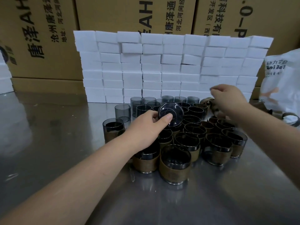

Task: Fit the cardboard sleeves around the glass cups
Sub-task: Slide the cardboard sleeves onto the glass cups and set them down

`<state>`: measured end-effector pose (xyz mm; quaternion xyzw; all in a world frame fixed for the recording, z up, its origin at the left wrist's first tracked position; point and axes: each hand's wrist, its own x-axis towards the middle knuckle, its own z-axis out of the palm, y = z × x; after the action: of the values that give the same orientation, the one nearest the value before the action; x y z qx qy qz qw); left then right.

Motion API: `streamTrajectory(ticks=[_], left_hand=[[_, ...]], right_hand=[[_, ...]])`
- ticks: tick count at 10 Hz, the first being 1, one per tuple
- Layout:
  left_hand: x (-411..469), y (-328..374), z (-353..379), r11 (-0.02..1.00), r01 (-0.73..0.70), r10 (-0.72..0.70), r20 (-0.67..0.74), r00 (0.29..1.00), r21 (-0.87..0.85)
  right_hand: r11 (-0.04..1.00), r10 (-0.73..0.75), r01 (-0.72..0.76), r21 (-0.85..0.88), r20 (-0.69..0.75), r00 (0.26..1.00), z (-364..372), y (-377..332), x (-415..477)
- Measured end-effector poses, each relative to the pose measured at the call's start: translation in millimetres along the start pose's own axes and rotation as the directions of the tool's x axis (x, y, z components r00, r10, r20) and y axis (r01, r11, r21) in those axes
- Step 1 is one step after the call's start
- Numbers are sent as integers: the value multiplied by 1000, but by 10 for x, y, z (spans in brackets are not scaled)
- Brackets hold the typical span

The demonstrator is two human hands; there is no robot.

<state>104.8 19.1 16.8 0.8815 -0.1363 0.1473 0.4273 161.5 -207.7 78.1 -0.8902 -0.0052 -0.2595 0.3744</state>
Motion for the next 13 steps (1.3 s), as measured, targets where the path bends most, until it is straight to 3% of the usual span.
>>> streamTrajectory(ticks=[1,2,4,6,8,9,10,11,12,13], left_hand=[[-3,10,-7,1000,-9,9,-6,1000,-22],[-12,16,-12,999,-25,25,9,1000,-19],[-5,-3,-8,1000,-26,26,12,1000,-17],[10,-14,-6,999,-31,31,10,999,-5],[0,1,-8,1000,-25,25,10,1000,-11],[-4,13,-14,1000,-8,8,7,1000,-26],[-8,35,-25,1000,3,-3,-2,1000,-14],[-6,37,-32,1000,18,-18,-2,1000,0],[-7,40,-31,1000,16,-15,-4,1000,23],[-6,35,-30,1000,31,-31,-9,999,-7]], right_hand=[[953,226,-164,-254,241,944,-134,457,206],[870,321,-136,-474,335,886,-160,796,335],[826,339,-79,-558,380,861,36,865,352],[810,218,-13,-586,281,935,105,911,415],[907,32,-37,-420,-17,999,-15,762,423],[996,9,-22,-84,-153,988,-10,446,277],[956,36,16,292,-172,984,47,120,40],[772,18,73,631,-136,991,209,-266,-401],[669,-51,108,735,-100,994,378,-505,-748],[728,-104,159,667,-122,987,392,-531,-835]])
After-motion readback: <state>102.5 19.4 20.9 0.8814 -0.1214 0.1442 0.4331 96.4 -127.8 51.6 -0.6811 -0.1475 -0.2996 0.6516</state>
